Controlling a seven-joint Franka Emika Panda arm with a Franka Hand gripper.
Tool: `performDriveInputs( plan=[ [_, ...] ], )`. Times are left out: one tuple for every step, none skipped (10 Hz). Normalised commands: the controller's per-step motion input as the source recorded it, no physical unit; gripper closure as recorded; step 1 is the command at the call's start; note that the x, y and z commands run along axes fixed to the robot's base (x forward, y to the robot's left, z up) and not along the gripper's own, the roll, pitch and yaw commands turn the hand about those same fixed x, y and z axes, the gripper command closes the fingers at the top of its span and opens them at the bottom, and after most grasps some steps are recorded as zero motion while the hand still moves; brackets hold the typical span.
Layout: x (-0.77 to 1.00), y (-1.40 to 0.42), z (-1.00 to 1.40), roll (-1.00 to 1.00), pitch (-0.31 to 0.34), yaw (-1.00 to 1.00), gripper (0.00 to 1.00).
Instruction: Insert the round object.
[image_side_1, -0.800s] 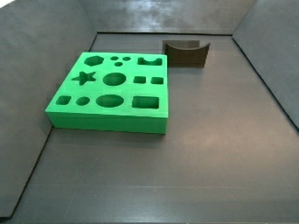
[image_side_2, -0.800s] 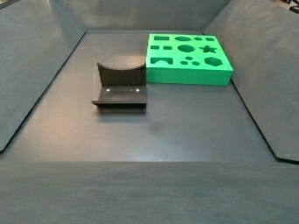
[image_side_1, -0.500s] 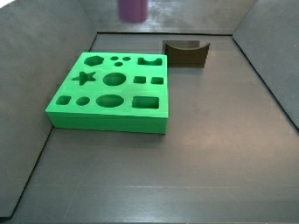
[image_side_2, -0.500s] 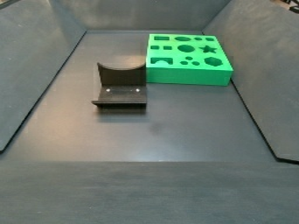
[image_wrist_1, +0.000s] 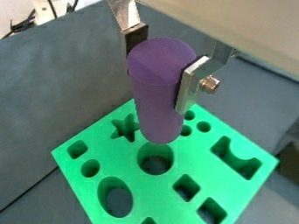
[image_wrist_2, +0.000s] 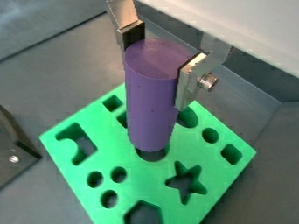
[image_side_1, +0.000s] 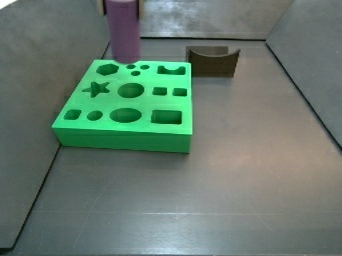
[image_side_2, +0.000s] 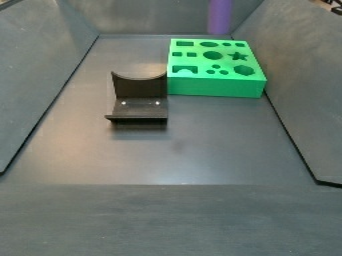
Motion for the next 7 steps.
performDriveInputs(
  plan=[
    [-0.07,0.0,-0.63,-0.26,0.0,0.02,1.0],
    [0.0,0.0,-0.6,-0.27,0.007,0.03,1.0],
    [0.34,0.0,-0.5,-0.14,0.034,-0.03,1.0],
    [0.41,0.0,-0.5,-0.05,0.066,-0.07,1.0],
    [0.29,0.0,-0.41,-0.08,0.056,-0.07,1.0],
    [0.03,0.01,-0.3,-0.11,0.01,-0.06,1.0],
    [-0.16,0.0,-0.27,-0.1,0.0,-0.05,1.0]
  ],
)
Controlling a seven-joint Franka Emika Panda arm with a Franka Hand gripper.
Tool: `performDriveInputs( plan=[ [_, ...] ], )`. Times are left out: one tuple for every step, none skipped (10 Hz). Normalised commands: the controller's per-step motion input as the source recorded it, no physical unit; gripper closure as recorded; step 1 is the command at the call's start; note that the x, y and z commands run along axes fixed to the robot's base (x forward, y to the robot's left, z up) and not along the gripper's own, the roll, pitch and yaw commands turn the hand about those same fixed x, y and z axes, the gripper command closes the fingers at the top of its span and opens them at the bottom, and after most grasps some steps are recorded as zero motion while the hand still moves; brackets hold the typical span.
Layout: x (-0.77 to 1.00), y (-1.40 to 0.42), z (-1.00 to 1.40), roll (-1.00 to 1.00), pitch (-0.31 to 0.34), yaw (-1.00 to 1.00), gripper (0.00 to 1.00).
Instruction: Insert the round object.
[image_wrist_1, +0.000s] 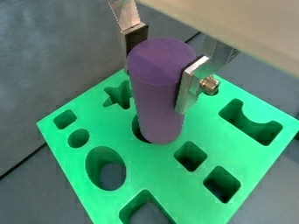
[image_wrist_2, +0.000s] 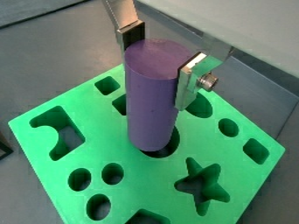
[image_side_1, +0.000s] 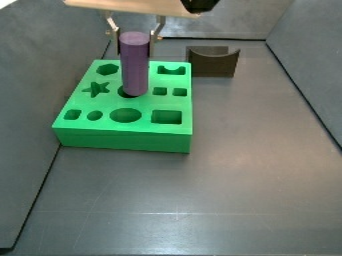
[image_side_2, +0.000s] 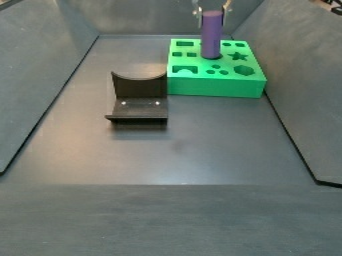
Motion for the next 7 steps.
performDriveInputs(
  plan=[
    [-0.28,0.0,-0.18,-0.11,0.0,-0.07,1.0],
    [-0.45,0.05,-0.2,-0.1,0.0,-0.15,1.0],
    [-0.33,0.0,-0.35,-0.12,0.0,-0.12,1.0],
    [0.06,-0.06,-0.6,-0.11,0.0,-0.01,1.0],
    [0.4,-0.12,-0.83,-0.05,0.0,0.0,1.0],
    [0.52,-0.09,-0.89,-0.03,0.0,0.0,1.0],
    [0.47,-0.08,-0.9,-0.02,0.0,0.0,1.0]
  ],
)
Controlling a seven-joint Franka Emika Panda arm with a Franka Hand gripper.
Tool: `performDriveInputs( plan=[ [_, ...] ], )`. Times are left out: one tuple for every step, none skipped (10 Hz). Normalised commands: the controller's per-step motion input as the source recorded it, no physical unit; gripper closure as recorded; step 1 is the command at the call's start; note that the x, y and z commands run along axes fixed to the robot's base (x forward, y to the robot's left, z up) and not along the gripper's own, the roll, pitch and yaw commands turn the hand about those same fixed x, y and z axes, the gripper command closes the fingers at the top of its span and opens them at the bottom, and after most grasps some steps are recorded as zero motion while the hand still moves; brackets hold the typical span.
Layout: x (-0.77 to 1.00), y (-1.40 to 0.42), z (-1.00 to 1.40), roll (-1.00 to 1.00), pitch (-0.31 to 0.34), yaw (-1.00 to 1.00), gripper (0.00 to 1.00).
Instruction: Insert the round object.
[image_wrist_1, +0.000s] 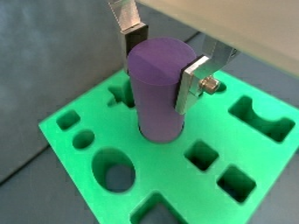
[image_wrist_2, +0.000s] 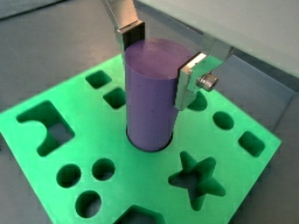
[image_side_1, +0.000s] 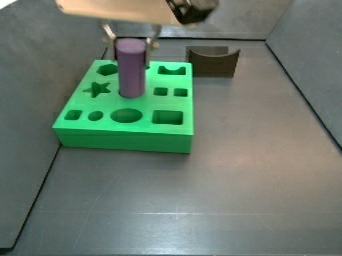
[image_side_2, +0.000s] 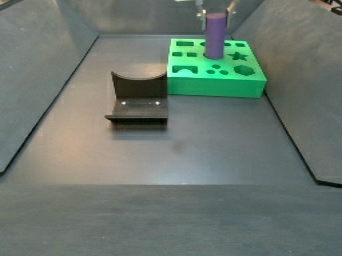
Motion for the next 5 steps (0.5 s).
performDriveInputs(
  plan=[
    [0.09,0.0,-1.0,0.0,-0.026,0.0,1.0],
    [0.0,0.0,-1.0,0.01,0.0,0.01,1.0],
    [0.0,0.0,-0.89,-0.12,-0.053,0.0,1.0],
    [0.0,0.07,-0.59,-0.27,-0.1,0.0,1.0],
    [0.0,0.02,-0.33,-0.18,-0.1,0.0,1.0]
  ],
)
